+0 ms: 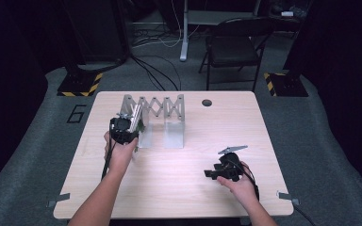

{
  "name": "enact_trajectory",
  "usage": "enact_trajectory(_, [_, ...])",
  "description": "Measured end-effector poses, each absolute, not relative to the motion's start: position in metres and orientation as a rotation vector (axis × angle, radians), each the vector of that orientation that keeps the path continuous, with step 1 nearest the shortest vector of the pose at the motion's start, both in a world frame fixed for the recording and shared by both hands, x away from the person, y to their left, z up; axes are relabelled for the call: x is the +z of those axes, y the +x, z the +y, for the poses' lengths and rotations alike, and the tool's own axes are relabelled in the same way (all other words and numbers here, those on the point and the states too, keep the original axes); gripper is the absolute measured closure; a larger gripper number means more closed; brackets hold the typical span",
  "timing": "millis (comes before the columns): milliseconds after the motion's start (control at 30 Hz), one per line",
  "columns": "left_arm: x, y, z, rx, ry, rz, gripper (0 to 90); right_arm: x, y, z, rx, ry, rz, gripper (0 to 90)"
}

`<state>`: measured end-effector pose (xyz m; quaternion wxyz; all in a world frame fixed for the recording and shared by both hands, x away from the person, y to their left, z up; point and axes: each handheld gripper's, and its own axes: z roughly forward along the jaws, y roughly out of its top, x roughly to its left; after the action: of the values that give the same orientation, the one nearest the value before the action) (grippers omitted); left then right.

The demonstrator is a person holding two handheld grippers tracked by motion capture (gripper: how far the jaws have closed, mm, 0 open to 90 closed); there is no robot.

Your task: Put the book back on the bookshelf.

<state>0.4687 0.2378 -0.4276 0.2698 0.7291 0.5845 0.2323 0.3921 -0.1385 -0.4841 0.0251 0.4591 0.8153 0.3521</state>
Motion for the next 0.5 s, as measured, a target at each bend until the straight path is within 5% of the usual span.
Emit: enact_trajectory(500, [-0.431,0.4631,0.2429,0.62,1.962,1.576,48.6,-0.4842,0.3921,-0.1374,1.087,1.431,2.523,41.9])
